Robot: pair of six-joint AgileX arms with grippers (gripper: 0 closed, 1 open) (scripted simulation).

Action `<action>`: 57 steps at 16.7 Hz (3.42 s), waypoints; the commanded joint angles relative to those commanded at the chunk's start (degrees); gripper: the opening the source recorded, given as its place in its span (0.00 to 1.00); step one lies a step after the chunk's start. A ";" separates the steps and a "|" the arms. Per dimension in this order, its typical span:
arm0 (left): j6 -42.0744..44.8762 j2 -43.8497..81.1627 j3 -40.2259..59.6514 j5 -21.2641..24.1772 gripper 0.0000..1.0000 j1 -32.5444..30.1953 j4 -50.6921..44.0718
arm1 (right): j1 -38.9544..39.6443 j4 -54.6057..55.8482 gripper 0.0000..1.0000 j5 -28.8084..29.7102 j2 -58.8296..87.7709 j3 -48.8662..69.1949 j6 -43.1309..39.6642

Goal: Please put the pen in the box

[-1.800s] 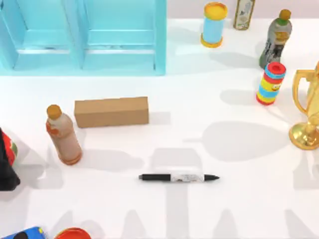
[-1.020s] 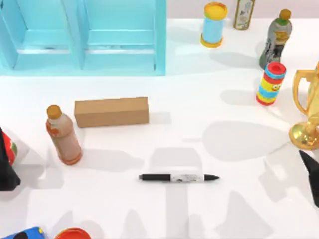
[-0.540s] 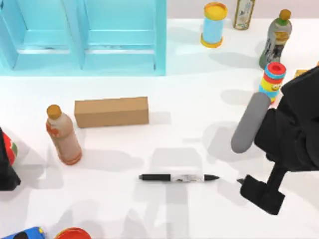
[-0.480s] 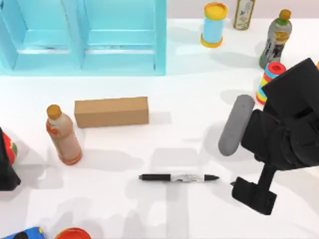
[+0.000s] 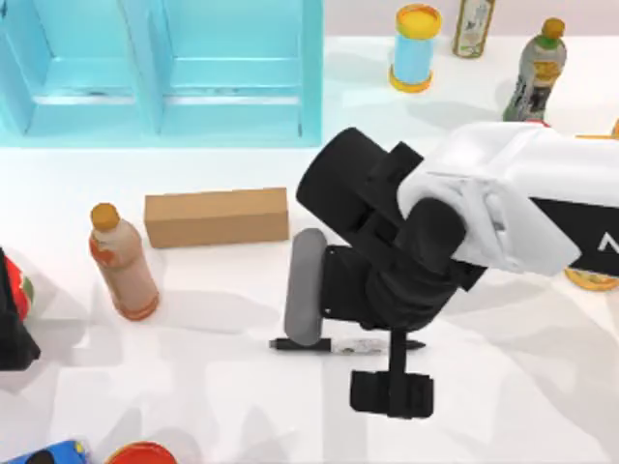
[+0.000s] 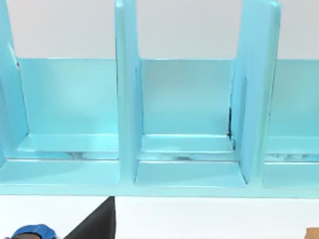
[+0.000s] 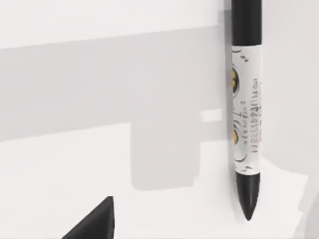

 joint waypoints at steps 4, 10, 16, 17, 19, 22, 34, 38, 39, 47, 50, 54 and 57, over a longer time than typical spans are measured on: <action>0.00 0.00 0.00 0.00 1.00 0.00 0.00 | 2.47 -3.52 1.00 2.87 6.67 7.34 -0.76; 0.00 0.00 0.00 0.00 1.00 0.00 0.00 | 3.35 -5.24 1.00 4.90 9.70 11.43 -0.56; 0.00 0.00 0.00 0.00 1.00 0.00 0.00 | 2.98 -4.21 1.00 4.83 10.15 10.87 -0.79; 0.00 0.00 0.00 0.00 1.00 0.00 0.00 | 2.81 -2.88 1.00 4.82 11.04 10.34 -1.02; 0.00 0.00 0.00 0.00 1.00 0.00 0.00 | 2.28 1.36 1.00 4.78 13.62 8.92 -1.58; 0.00 0.00 0.00 0.00 1.00 0.00 0.00 | 1.26 9.14 1.00 4.68 18.09 6.29 -2.51; 0.00 0.00 0.00 0.00 1.00 0.00 0.00 | 0.64 13.22 0.62 4.62 20.95 4.71 -3.15; 0.00 0.00 0.00 0.00 1.00 0.00 0.00 | 0.64 13.22 0.32 4.62 20.95 4.71 -3.15; 0.00 0.00 0.00 0.00 1.00 0.00 0.00 | 0.64 13.22 0.25 4.62 20.95 4.71 -3.15; 0.00 0.00 0.00 0.00 1.00 0.00 0.00 | 0.64 13.22 0.00 4.62 20.95 4.71 -3.15; 0.00 0.00 0.00 0.00 1.00 0.00 0.00 | 0.64 13.22 0.00 4.62 20.95 4.71 -3.15; 0.00 0.00 0.00 0.00 1.00 0.00 0.00 | 1.76 5.42 0.00 1.47 14.89 6.79 -0.25; 0.00 0.00 0.00 0.00 1.00 0.00 0.00 | 1.73 -1.44 0.00 1.55 13.21 11.33 -0.31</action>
